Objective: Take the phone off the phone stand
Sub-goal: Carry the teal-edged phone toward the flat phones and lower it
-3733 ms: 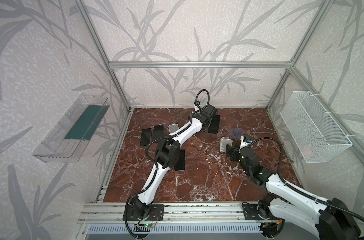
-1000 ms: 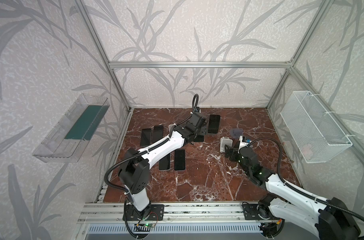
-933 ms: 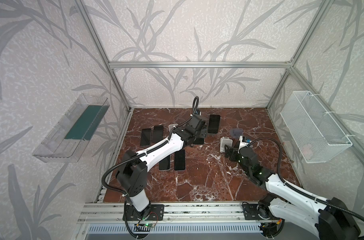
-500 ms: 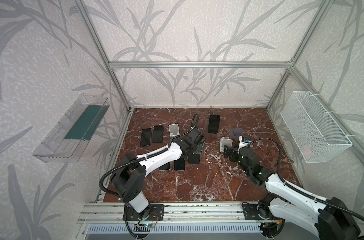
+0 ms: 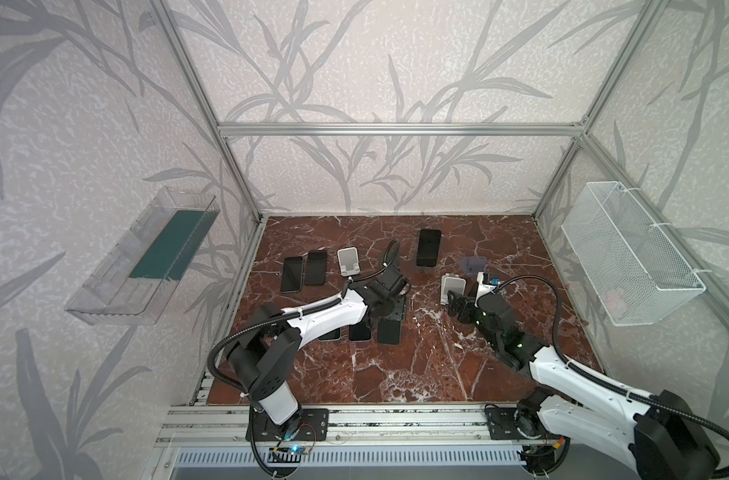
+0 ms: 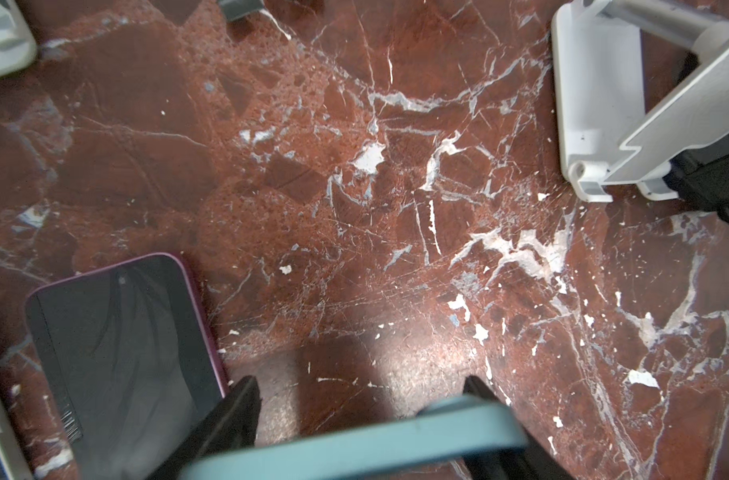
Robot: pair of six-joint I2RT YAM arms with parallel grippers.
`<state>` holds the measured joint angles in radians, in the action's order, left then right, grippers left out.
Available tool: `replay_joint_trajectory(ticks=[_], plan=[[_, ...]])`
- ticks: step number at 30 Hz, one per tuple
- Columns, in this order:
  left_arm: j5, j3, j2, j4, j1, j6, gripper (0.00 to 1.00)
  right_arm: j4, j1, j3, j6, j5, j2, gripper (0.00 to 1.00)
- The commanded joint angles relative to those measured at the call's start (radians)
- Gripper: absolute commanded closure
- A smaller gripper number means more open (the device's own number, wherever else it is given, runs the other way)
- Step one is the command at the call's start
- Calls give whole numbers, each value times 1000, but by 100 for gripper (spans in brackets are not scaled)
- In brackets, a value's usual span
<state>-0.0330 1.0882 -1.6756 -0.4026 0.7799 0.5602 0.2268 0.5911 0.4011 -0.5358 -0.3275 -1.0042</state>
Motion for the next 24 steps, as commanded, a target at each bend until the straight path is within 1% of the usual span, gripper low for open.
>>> replay_joint_trajectory(ticks=[1,8,13,18,24], plan=[[-3,40,-32,-15,-2,8,52,14,3,1,-8,1,4,6],[-4,48,-74,-23,-8,11,53,13,3,-1,-9,1,10,6],[-9,76,-107,-63,-19,21,54,17,3,5,-10,9,-13,6],[-13,74,-122,-61,-32,20,54,17,3,10,-11,14,-26,6],[-34,138,-175,-129,-45,8,49,16,3,18,-6,14,-49,6]])
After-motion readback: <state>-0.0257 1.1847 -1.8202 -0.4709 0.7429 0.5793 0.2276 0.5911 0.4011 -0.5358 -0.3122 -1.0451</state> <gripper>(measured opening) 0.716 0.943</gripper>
